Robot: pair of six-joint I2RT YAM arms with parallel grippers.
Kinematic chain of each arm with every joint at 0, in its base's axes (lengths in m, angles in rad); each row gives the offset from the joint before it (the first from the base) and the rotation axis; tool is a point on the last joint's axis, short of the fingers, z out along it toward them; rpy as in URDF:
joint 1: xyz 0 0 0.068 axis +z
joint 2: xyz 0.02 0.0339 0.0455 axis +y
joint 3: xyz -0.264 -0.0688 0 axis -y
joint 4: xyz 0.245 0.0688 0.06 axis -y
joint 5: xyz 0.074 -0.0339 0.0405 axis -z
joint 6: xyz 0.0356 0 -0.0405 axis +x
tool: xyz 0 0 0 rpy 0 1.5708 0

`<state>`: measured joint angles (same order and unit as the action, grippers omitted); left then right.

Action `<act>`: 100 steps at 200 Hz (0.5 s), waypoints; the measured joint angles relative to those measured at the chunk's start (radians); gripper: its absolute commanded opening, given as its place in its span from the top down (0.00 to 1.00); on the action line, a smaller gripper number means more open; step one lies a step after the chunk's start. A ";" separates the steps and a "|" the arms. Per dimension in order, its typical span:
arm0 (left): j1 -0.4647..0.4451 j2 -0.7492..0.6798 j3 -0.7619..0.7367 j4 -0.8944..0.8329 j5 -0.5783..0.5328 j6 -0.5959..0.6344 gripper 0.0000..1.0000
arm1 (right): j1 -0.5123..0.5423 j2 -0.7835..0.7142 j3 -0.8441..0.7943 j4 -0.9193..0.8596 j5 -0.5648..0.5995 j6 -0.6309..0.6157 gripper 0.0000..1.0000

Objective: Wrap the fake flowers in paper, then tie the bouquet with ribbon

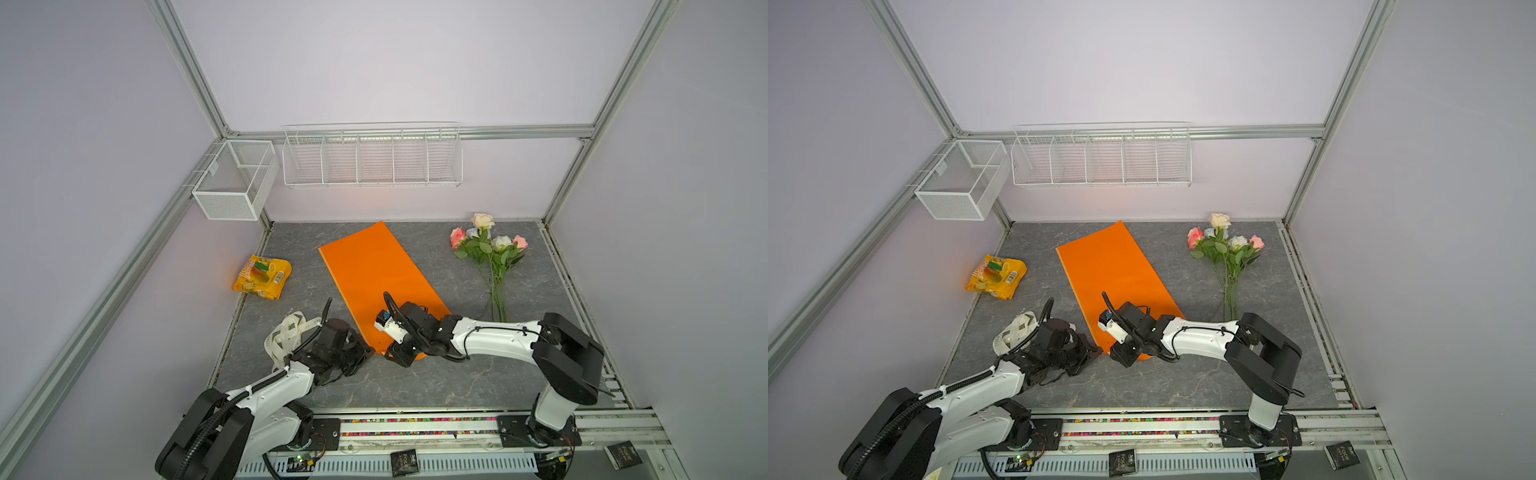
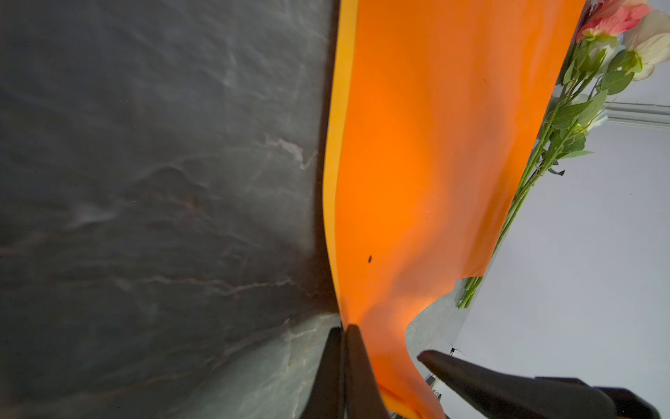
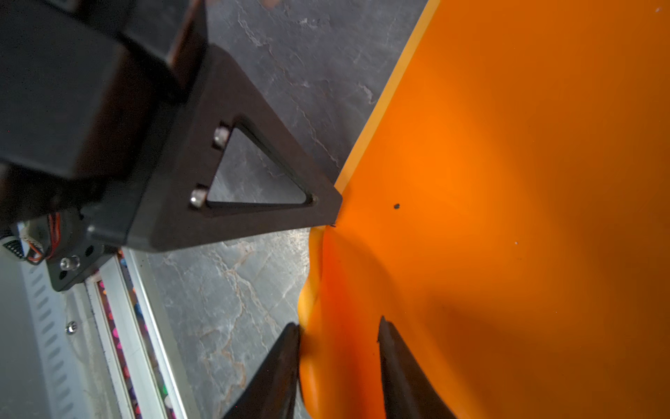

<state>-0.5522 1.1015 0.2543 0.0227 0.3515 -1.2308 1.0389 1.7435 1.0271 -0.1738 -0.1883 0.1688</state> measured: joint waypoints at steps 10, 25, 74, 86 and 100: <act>0.000 0.001 0.000 -0.001 -0.001 0.007 1.00 | -0.002 0.005 0.010 -0.005 -0.021 0.004 0.60; 0.000 0.005 0.000 -0.002 -0.004 0.016 1.00 | -0.003 0.017 0.026 -0.010 -0.048 0.010 0.66; 0.000 0.037 0.000 -0.002 -0.005 0.039 1.00 | -0.010 0.060 0.041 -0.045 -0.105 0.021 0.68; 0.000 0.042 0.000 -0.001 -0.005 0.039 1.00 | -0.010 0.068 0.042 -0.060 -0.105 0.022 0.64; 0.000 0.044 0.000 0.003 -0.005 0.039 1.00 | -0.008 0.071 0.046 -0.078 -0.098 0.018 0.58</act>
<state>-0.5518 1.1458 0.2543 0.0254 0.3470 -1.1919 1.0306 1.8145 1.0733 -0.2520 -0.2859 0.1871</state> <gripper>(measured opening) 0.047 0.372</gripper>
